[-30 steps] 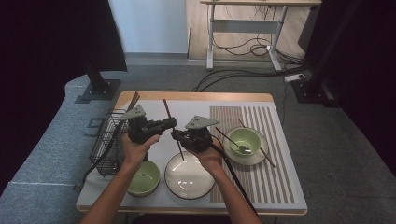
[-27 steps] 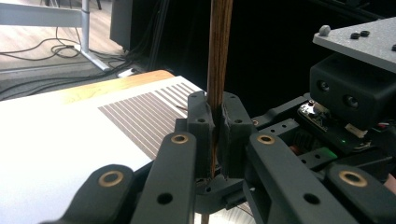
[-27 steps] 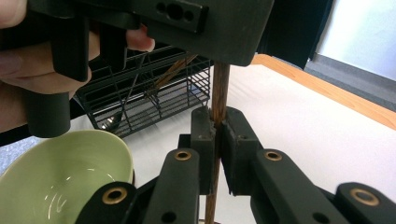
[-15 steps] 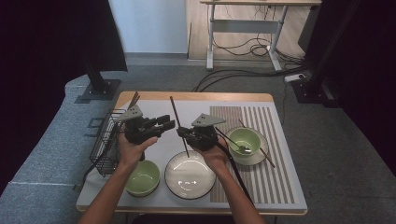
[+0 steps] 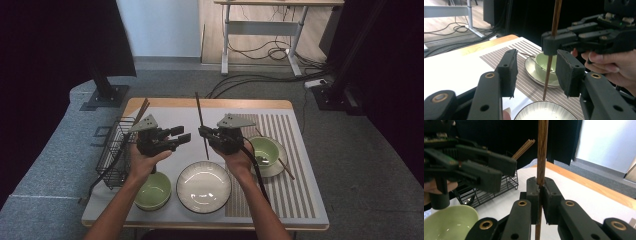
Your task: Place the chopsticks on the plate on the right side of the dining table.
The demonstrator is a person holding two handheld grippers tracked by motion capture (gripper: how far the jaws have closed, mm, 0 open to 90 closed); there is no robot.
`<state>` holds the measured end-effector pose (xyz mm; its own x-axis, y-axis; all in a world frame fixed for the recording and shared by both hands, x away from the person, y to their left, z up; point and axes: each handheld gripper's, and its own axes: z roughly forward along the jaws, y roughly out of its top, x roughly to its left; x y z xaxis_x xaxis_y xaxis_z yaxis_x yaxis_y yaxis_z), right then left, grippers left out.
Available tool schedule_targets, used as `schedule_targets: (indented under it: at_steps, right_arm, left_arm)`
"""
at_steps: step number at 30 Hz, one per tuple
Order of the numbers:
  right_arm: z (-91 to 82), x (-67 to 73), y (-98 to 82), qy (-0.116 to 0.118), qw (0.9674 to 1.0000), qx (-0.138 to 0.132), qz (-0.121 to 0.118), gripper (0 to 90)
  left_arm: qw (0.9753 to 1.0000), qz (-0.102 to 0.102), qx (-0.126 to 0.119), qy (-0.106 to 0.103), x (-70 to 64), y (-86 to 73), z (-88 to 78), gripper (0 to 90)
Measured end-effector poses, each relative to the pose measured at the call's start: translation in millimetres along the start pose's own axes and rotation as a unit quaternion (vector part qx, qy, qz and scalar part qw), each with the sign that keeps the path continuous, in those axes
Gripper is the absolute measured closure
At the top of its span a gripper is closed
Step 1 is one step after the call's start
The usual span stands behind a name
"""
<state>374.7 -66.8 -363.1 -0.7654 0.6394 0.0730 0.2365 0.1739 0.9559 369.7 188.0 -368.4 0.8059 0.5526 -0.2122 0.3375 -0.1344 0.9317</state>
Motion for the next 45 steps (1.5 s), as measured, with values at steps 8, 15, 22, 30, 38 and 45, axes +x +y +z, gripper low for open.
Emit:
schedule_targets:
  at_steps: [8,15,22,30,38,45]
  right_arm:
    - [1.1,1.2,3.6,0.000,1.0000,0.000,-0.001,84.4]
    - [1.8,3.2,5.1,0.003,1.0000,0.000,-0.003,84.3]
    - [0.2,1.7,6.6,0.002,1.0000,-0.004,0.000,84.3]
    - [2.7,3.5,10.5,0.010,0.9999,-0.007,0.002,84.3]
    - [7.0,8.4,18.6,0.018,0.9998,-0.010,0.000,84.3]
    - [13.1,14.1,24.2,0.027,0.9995,-0.016,0.002,84.3]
  left_arm:
    - [1.0000,0.002,0.009,-0.003,-0.6,-2.2,3.0,52.5]
    - [0.9999,0.002,0.013,-0.004,-1.6,-4.9,5.8,52.4]
    - [0.9999,-0.006,0.014,-0.005,2.7,-8.8,5.1,52.7]
    - [0.9998,-0.005,0.017,-0.002,3.2,-9.8,4.4,52.5]
    - [0.9998,-0.010,0.015,-0.003,4.5,-13.3,4.1,52.7]
    - [0.9997,-0.008,0.021,-0.002,4.1,-15.7,8.1,52.9]
